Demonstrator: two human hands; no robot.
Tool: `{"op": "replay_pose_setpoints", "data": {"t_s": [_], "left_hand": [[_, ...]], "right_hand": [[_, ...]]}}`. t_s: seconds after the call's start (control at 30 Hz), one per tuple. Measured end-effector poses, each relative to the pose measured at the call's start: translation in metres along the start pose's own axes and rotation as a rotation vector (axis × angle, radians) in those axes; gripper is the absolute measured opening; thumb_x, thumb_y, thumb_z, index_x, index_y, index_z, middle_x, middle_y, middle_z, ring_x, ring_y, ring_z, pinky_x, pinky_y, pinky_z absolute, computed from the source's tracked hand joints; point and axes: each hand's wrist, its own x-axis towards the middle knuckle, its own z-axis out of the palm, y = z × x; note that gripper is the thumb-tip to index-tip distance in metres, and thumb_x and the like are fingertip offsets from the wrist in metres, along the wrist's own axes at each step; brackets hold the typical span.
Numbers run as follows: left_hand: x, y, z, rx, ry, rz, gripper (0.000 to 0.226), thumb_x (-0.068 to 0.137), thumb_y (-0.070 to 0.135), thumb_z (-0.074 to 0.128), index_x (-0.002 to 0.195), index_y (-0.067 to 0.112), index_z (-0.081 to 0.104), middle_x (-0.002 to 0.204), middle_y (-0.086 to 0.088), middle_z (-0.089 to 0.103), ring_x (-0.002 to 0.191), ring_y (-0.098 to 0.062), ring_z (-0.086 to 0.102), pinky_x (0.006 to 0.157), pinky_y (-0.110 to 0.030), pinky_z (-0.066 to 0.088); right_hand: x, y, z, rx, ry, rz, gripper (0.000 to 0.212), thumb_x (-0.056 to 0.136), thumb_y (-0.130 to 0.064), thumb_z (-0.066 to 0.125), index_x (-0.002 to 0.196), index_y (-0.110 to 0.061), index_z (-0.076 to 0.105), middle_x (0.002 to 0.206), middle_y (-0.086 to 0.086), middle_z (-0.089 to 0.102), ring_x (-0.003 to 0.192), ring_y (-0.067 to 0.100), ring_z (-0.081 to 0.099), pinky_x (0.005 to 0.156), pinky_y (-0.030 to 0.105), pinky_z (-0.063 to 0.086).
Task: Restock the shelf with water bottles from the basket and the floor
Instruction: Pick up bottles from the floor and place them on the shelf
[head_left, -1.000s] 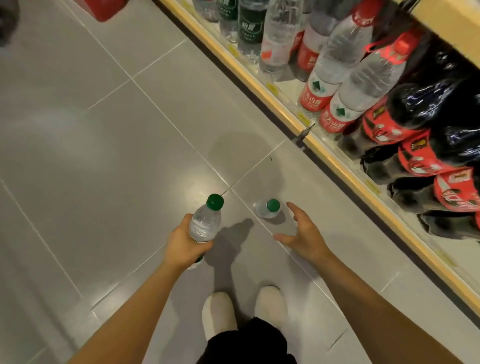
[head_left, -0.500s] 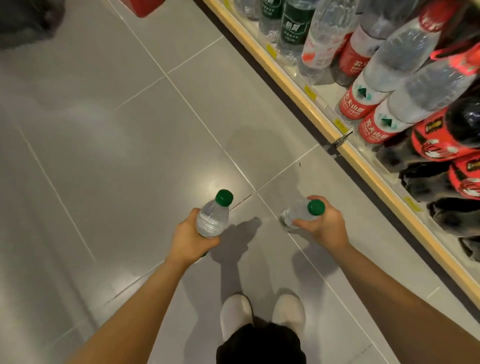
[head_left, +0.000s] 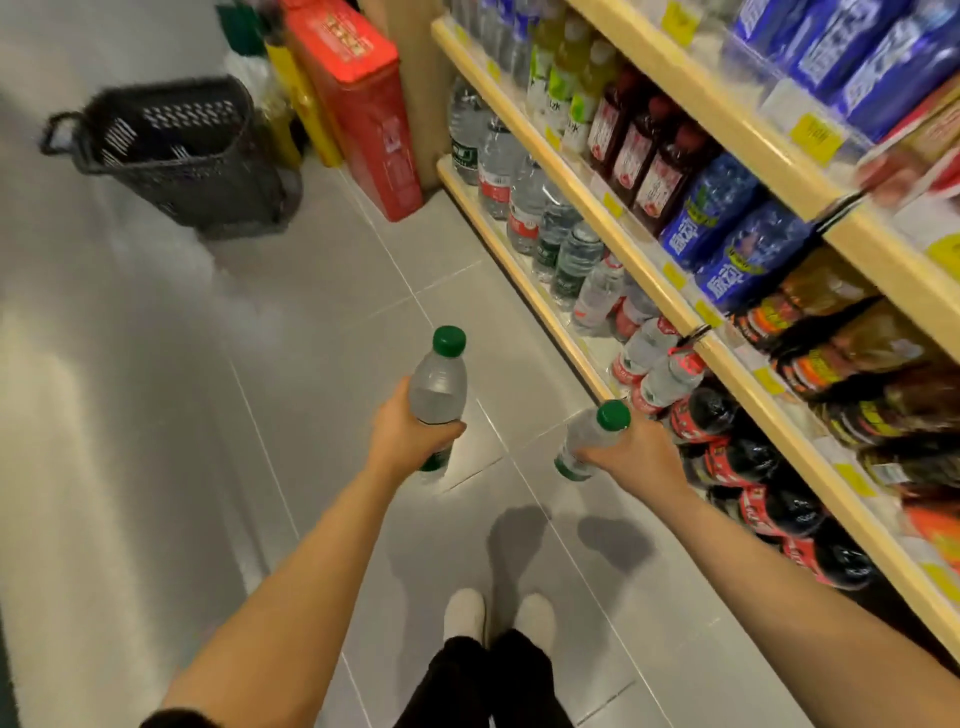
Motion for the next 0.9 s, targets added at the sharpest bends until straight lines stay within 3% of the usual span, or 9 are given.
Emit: {"op": "replay_pose_setpoints", "data": {"t_s": [0.13,0.33,0.47,0.57,0.73,0.8,0.9], "left_hand": [[-0.004,0.054,-0.035,-0.022,0.013,0.093,0.059,0.066,0.016,0.081,0.116,0.015,0.050,0.101,-0.002,0.058,0.092,-0.021,0.056,0.075,-0.030,0.044],[0.029,0.122,-0.111,-0.036,0.079,0.255,0.049,0.067,0.015,0.080,0.103,0.023,0.048,0.097,0.000,0.057,0.090,-0.019,0.055,0.075,-0.028,0.042],[0.080,0.146,-0.184,-0.044,0.110,0.341,0.058,0.063,0.018,0.081,0.113,0.021,0.052,0.102,0.001,0.060,0.094,-0.019,0.057,0.077,-0.029,0.044],[0.120,0.157,-0.237,-0.014,0.115,0.392,0.059,0.061,0.019,0.082,0.112,0.020,0.052,0.103,-0.001,0.062,0.095,-0.020,0.058,0.078,-0.031,0.046],[0.183,0.185,-0.317,0.054,0.081,0.478,0.056,0.059,0.018,0.082,0.108,0.020,0.054,0.100,0.000,0.065,0.094,-0.020,0.061,0.077,-0.033,0.049],[0.205,0.202,-0.336,0.053,0.080,0.522,0.060,0.060,0.019,0.083,0.113,0.022,0.054,0.102,0.002,0.065,0.094,-0.018,0.060,0.077,-0.030,0.045],[0.238,0.233,-0.356,-0.026,0.060,0.587,0.066,0.061,0.017,0.083,0.119,0.024,0.053,0.105,0.004,0.064,0.097,-0.014,0.059,0.079,-0.027,0.043]], "right_hand": [[-0.006,-0.059,-0.037,-0.016,-0.033,-0.035,0.037,0.062,-0.038,0.077,0.090,-0.023,0.056,0.083,-0.002,0.062,0.079,0.020,0.060,0.062,0.027,0.042],[0.014,-0.159,-0.075,-0.022,0.046,-0.136,0.051,0.059,-0.044,0.078,0.101,-0.024,0.057,0.094,-0.005,0.065,0.089,0.017,0.061,0.070,0.029,0.049],[0.034,-0.242,-0.082,-0.053,0.152,-0.181,0.041,0.063,-0.036,0.080,0.091,-0.024,0.053,0.076,-0.011,0.056,0.076,0.015,0.055,0.051,0.021,0.037],[0.052,-0.295,-0.084,-0.043,0.212,-0.177,0.039,0.061,-0.036,0.081,0.088,-0.024,0.055,0.079,-0.004,0.060,0.077,0.018,0.058,0.057,0.027,0.042],[0.081,-0.383,-0.091,0.054,0.271,-0.179,0.035,0.064,-0.031,0.082,0.083,-0.021,0.054,0.075,-0.009,0.054,0.070,0.008,0.051,0.057,0.025,0.036],[0.095,-0.413,-0.098,0.068,0.309,-0.193,0.039,0.062,-0.033,0.083,0.086,-0.019,0.057,0.077,-0.004,0.057,0.073,0.015,0.054,0.061,0.027,0.038],[0.113,-0.457,-0.112,0.063,0.345,-0.207,0.035,0.066,-0.030,0.081,0.069,-0.018,0.049,0.060,-0.001,0.051,0.057,0.015,0.048,0.051,0.027,0.034]]}}
